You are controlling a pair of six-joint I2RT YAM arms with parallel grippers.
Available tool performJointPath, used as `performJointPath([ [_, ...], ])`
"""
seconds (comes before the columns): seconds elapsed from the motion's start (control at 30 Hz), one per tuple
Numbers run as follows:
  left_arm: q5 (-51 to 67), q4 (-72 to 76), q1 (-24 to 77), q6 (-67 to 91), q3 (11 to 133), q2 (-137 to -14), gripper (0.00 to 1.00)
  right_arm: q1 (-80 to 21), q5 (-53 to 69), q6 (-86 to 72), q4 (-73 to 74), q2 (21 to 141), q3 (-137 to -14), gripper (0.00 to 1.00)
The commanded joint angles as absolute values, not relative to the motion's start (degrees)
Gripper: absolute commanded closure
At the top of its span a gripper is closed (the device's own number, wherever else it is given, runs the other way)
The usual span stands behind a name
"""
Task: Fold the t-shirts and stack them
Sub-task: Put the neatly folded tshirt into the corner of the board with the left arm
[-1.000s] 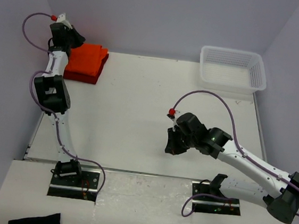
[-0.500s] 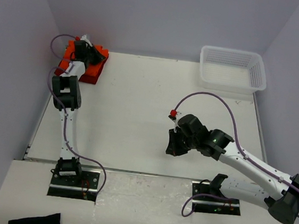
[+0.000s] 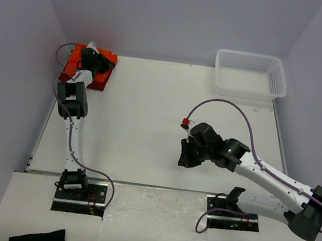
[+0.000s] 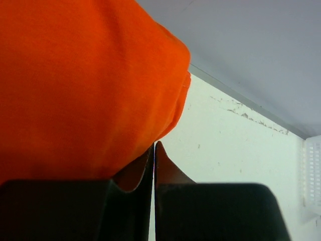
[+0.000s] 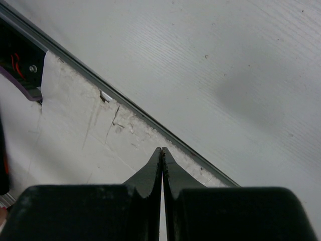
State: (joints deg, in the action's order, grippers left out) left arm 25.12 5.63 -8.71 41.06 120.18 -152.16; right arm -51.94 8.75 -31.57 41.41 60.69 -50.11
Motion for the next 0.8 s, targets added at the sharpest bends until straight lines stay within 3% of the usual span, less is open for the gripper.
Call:
performJointPath([
  [0.0, 30.0, 8.3, -6.9, 42.0, 122.4, -154.2, 1.0, -51.8, 9.8, -32.5, 39.7, 60.0, -49.7, 1.0],
  [0.17, 32.6, 9.5, -6.3, 41.2, 127.8, -152.4, 1.0, -51.8, 8.5, -32.5, 39.5, 59.0, -49.0, 1.0],
  [0.33, 35.9, 12.2, -6.0, 41.9, 128.1, -144.0, 1.0, -51.8, 6.1, -30.9, 38.7, 58.3, -49.6, 1.0],
  [0.43, 37.4, 12.4, -5.3, 42.5, 127.1, -136.7, 1.0, -51.8, 5.4, -28.9, 37.4, 56.4, -50.4, 0.95],
  [0.53, 37.6, 12.0, -4.0, 43.8, 124.0, -127.8, 1.0, -51.8, 4.7, -28.3, 36.4, 54.1, -50.9, 0.87],
  [0.7, 32.9, 4.4, -0.6, 40.5, 116.6, -110.5, 1.0, -51.8, 4.0, -27.2, 35.6, 51.3, -52.1, 0.58],
  [0.77, 30.4, 0.6, 4.0, 34.8, 113.9, -103.8, 1.0, -51.8, 2.8, -27.2, 35.9, 50.2, -53.1, 0.53],
])
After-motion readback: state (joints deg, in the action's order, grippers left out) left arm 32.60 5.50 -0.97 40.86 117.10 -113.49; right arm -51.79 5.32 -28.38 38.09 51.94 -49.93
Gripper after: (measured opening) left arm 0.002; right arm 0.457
